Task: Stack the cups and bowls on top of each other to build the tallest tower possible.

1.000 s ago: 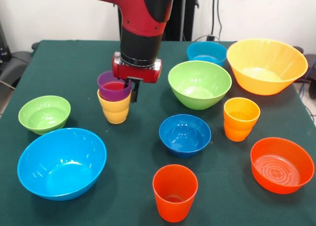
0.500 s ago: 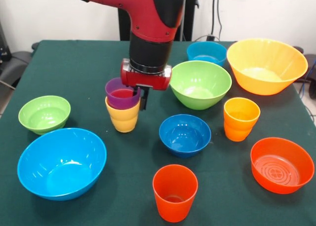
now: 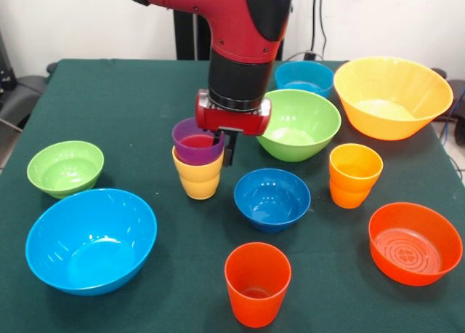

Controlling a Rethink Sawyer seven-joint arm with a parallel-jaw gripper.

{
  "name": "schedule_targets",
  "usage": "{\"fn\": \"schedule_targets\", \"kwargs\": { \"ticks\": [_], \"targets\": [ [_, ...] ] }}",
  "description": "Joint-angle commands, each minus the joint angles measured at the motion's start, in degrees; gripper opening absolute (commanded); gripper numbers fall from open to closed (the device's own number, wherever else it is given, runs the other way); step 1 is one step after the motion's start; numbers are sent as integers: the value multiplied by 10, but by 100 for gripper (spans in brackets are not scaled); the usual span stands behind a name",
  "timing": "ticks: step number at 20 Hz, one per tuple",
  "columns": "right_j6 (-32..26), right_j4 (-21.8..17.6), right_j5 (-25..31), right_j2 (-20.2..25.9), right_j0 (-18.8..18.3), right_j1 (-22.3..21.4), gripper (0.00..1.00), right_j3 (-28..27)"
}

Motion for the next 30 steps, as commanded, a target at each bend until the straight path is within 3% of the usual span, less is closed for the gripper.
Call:
{"fn": "schedule_targets", "kwargs": {
  "ticks": [1, 11, 30],
  "targets": [
    [66, 1, 34, 22, 15, 9, 0, -19],
    [35, -23, -6, 15, -6, 35, 0, -28],
    [25, -21, -1, 33, -16, 56, 0, -48]
  ]
}}
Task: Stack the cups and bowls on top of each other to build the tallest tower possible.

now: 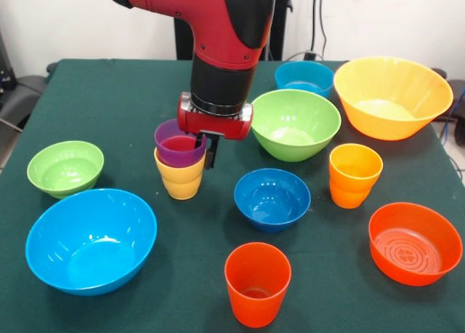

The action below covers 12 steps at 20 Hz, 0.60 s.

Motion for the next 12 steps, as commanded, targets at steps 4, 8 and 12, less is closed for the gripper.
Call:
{"fn": "schedule_targets", "kwargs": {
  "ticks": [4, 8, 12],
  "targets": [
    [27, -18, 1, 53, -7, 43, 0, -36],
    [26, -17, 0, 56, -10, 42, 0, -34],
    [25, -17, 3, 57, -10, 42, 0, -35]
  ]
}}
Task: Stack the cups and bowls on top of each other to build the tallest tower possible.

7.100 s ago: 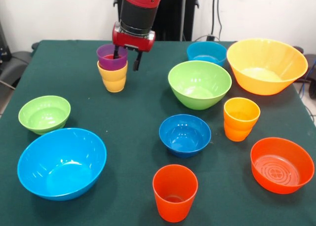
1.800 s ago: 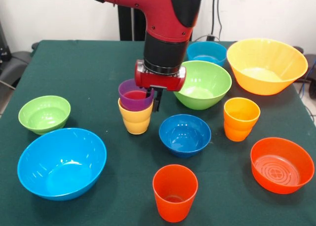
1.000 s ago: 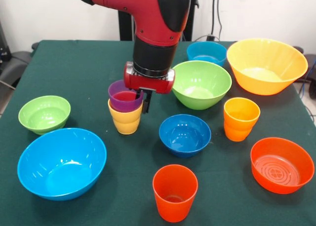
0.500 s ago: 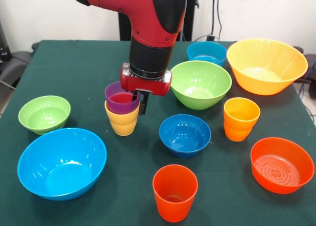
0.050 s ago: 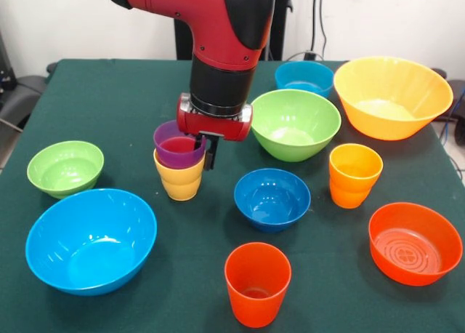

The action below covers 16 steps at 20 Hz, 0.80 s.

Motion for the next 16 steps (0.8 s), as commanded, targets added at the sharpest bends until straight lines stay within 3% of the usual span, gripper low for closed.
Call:
{"fn": "schedule_targets", "kwargs": {
  "ticks": [1, 10, 11, 16],
  "targets": [
    [25, -17, 3, 57, -10, 40, 0, -31],
    [21, -16, 12, 58, -10, 40, 0, -35],
    [21, -16, 13, 58, -11, 41, 100, -36],
    [20, -16, 16, 58, -10, 41, 100, -38]
  ]
}}
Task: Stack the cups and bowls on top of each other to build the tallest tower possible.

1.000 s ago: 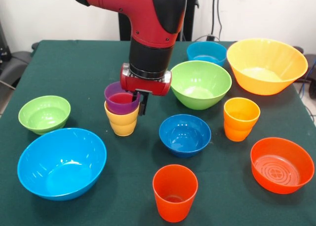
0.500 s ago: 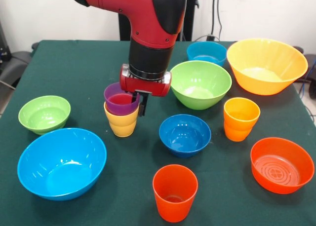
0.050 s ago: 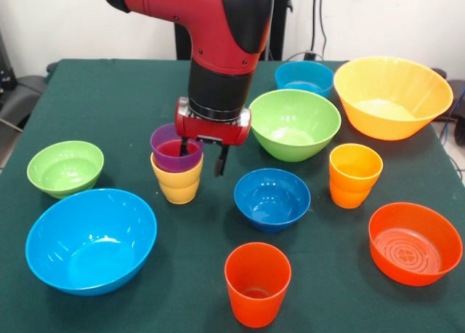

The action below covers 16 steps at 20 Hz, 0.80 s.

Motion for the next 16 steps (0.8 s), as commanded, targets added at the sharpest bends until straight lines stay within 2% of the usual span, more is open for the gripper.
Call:
{"fn": "schedule_targets", "kwargs": {
  "ticks": [1, 10, 16],
  "targets": [
    [20, -16, 17, 57, -9, 34, 100, -26],
    [25, -14, 19, 55, -7, 32, 100, -25],
    [19, -4, 55, 61, -11, -8, 100, 3]
  ]
}}
